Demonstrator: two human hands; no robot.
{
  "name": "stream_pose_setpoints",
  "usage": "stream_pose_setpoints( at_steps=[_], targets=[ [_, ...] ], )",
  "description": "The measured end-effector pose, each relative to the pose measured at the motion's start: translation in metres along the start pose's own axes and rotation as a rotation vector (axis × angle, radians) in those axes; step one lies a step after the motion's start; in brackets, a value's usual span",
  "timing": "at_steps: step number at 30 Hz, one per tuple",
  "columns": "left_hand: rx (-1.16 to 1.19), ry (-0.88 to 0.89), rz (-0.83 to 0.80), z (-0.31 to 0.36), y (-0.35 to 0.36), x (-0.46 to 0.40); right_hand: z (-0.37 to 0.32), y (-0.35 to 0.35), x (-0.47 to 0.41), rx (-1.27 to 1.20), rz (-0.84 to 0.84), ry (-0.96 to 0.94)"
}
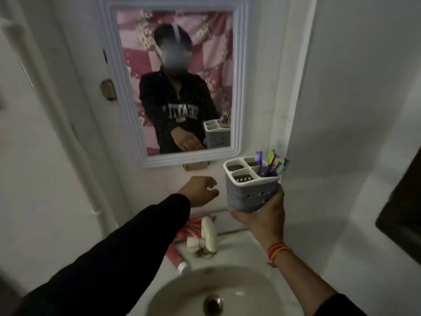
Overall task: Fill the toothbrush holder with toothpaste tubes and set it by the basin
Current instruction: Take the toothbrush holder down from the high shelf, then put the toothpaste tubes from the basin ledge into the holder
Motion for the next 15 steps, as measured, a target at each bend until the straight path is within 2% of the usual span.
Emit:
stream_pose_setpoints(
  at_steps=[7, 15],
  targets=[
    [-0.056, -0.183, -0.167, -0.052, 0.066, -0.055, 0.121, 0.050, 0.045, -0.041, -0.114, 0.201],
    [-0.239, -0.297, -0.331, -0.097, 0.121, -0.117, 0.203, 0.083, 0.071, -0.126, -0.219, 0.305]
  ],
)
Point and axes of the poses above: each hand's wrist, its own x-axis away from the middle knuckle, its own y-axis out of the palm, z = x × y, the point moved 9 cm from there along -x, towards the middle knuckle, and after that the axes turned 9 degrees about -z, right-handed, at the moved point
